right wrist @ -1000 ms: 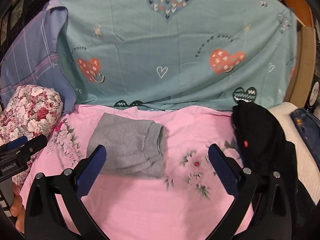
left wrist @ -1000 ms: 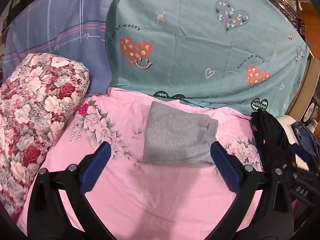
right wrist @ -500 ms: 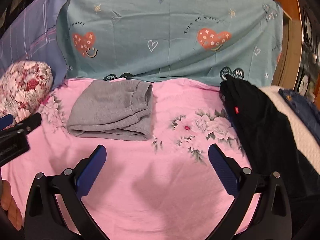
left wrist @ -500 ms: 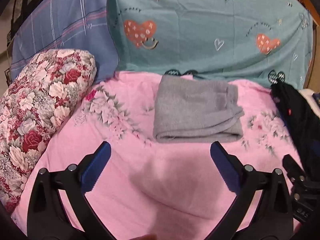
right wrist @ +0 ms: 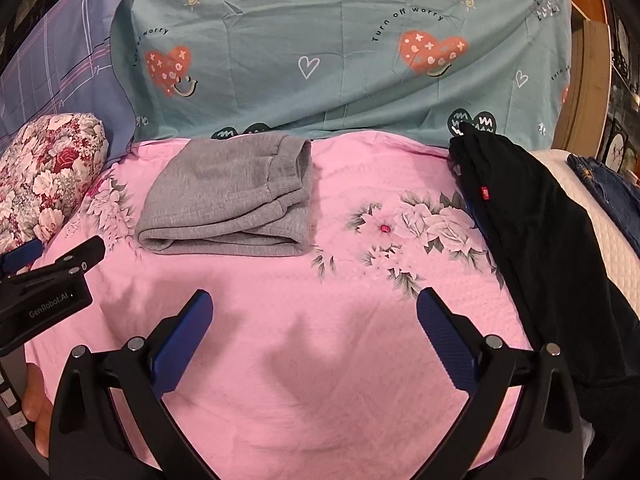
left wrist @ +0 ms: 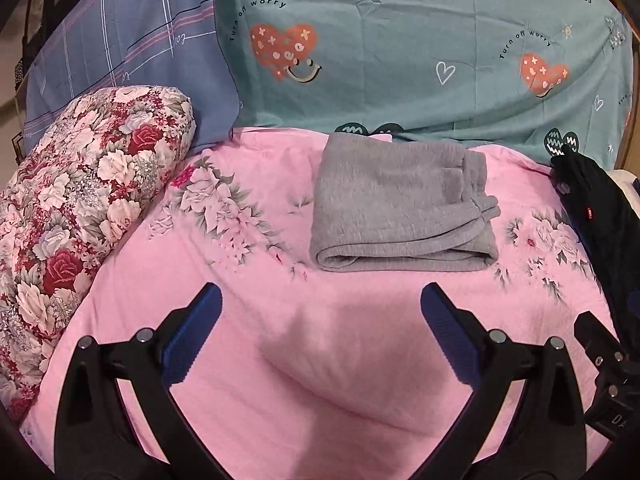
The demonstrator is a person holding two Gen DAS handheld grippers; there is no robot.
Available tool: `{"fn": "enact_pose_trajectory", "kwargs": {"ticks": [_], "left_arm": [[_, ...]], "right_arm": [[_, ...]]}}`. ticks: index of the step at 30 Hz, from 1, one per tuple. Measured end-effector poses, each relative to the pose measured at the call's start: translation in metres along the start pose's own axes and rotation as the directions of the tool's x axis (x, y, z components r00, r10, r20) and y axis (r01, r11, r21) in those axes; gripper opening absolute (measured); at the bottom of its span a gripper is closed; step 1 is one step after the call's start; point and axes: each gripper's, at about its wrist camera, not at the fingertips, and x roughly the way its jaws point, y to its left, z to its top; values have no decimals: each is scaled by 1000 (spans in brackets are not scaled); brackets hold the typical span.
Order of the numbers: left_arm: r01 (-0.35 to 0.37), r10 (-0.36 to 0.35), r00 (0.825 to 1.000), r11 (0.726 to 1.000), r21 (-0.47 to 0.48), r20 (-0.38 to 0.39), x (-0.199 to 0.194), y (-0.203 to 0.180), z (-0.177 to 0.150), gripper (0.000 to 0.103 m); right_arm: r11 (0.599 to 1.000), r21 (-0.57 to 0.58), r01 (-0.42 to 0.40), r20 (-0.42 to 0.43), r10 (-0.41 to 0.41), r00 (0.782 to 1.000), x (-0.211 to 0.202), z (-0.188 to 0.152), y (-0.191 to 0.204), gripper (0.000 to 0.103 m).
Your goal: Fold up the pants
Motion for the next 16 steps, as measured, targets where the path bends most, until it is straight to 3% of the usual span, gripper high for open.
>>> {"fn": "enact_pose_trajectory", "kwargs": {"ticks": [16], "left_arm": [[12, -13, 1000, 999, -35, -14, 2, 6, 1, 101]], "right_arm": [[1000, 11, -17, -16, 18, 1000, 1, 0, -2, 102]]}}
